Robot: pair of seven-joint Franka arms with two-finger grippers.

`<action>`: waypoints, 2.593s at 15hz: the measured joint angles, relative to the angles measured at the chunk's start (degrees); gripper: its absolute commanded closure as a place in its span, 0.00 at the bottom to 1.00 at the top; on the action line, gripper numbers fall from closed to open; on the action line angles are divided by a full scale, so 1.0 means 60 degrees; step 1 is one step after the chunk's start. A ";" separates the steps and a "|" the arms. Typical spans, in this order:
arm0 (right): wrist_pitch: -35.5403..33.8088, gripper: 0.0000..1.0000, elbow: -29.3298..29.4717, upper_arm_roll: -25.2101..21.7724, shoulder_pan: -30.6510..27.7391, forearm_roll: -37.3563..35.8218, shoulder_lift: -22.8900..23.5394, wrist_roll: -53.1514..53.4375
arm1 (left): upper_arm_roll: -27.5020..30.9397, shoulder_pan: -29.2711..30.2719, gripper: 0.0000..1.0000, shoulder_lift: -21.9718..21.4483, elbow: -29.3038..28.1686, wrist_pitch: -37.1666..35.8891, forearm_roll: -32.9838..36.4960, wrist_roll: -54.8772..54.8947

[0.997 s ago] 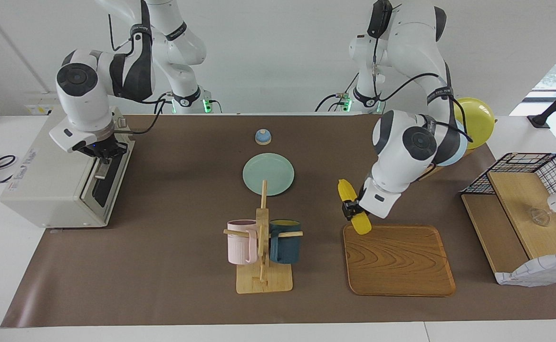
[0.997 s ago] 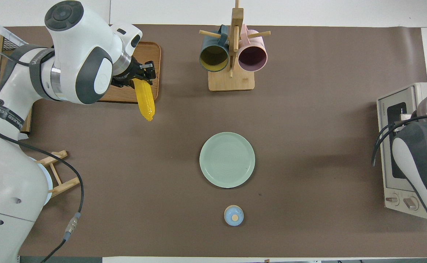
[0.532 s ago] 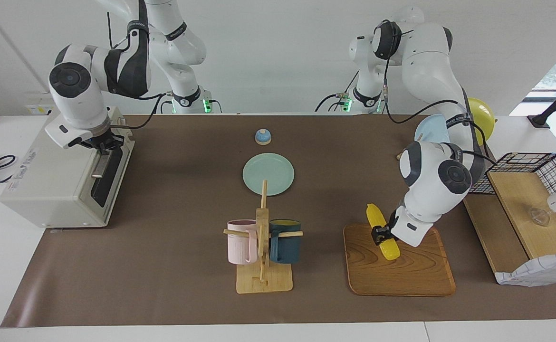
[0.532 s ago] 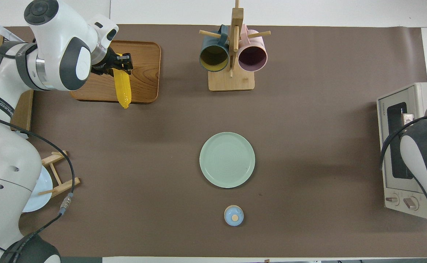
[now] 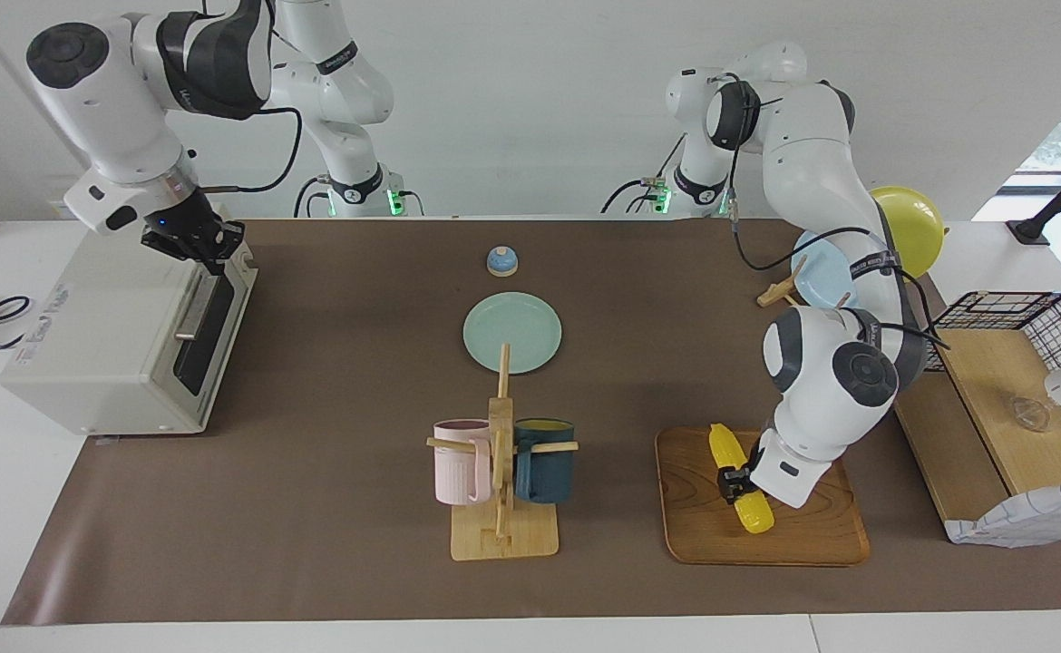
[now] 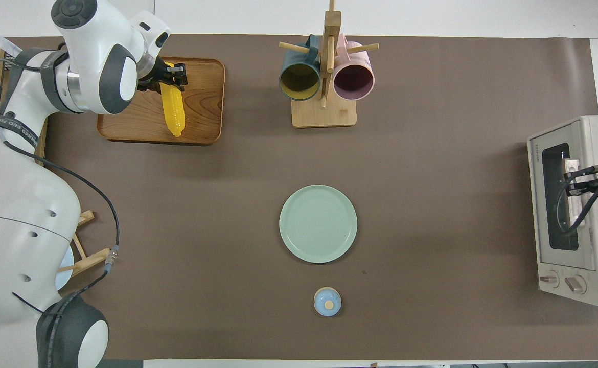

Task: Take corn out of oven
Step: 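Carry the corn onto the wooden tray with the left gripper, then open the left gripper and lift it away from the corn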

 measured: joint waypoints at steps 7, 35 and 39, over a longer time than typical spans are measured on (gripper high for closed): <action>-0.0682 0.08 0.1010 0.0034 0.0052 0.0669 0.0143 0.0097 | 0.0020 0.0001 1.00 0.0356 0.0484 -0.0142 0.0001 0.0002; -0.1353 0.00 0.2361 -0.1817 0.2122 0.0487 0.0809 0.1402 | 0.0050 0.0070 0.00 -0.3354 -0.0791 -0.3589 0.0001 0.0000; -0.1353 0.00 0.2367 -0.1826 0.2121 0.0487 0.0768 0.1447 | 0.0063 0.0109 0.00 -0.5341 -0.2513 -0.4484 0.0001 -0.0008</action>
